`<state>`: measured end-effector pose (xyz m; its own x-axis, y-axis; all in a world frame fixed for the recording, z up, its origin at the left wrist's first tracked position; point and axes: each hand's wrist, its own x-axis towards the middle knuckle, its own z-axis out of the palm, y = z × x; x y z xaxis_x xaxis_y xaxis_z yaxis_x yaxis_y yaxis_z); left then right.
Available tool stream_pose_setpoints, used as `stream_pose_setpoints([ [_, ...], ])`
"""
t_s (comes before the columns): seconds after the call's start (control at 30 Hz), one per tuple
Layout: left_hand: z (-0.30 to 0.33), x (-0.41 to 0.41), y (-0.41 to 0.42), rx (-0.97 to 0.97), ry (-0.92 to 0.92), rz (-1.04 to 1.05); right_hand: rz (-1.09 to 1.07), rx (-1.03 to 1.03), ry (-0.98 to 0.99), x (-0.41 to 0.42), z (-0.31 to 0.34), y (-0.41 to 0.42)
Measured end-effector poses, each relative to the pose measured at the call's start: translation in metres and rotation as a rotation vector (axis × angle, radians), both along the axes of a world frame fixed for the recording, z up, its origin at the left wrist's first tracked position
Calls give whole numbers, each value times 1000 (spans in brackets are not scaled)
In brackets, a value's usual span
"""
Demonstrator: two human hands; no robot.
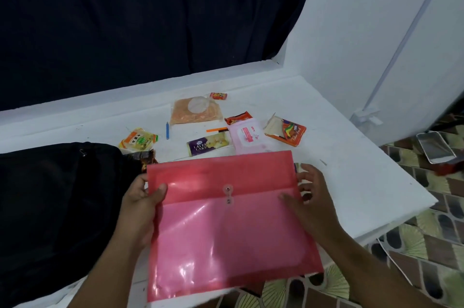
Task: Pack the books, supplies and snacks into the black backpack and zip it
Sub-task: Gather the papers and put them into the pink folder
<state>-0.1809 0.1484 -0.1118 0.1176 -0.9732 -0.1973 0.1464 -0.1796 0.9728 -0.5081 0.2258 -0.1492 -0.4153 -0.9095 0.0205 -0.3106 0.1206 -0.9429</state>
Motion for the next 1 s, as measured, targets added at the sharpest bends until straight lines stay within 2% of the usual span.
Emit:
stream_pose_setpoints([
  [0.1, 14, 6, -1, -57, 99, 76, 114, 46, -229, -9, 15, -18],
  [0.23, 29, 12, -5, -141, 58, 175, 401, 96, -181, -14, 27, -49],
  [0.37, 35, 23, -7, -209, -119, 169, 485, 48, -159, -11, 35, -72],
  [0.43, 35, 28, -1, -230, -265, 90, 483, 12, -191, -10, 36, -81],
  [0.47, 33, 31, 3, -226, -394, 75, 484, -1, -198, -10, 37, -85],
  [0.53, 26, 38, 11, -199, -666, 143, 493, -14, -222, -9, 35, -92],
  [0.63, 8, 51, 17, -170, -949, 210, 458, 1, -253, -12, 28, -104],
  [0.73, -17, 58, 17, -50, -1203, 242, 424, 35, -289, -14, 22, -114],
  [0.8, -17, 59, 15, 61, -1210, 280, 412, 51, -310, -16, 20, -118],
  [1.0, -2, 63, 1, 177, -1174, 332, 417, 73, -368, -13, 20, -127],
])
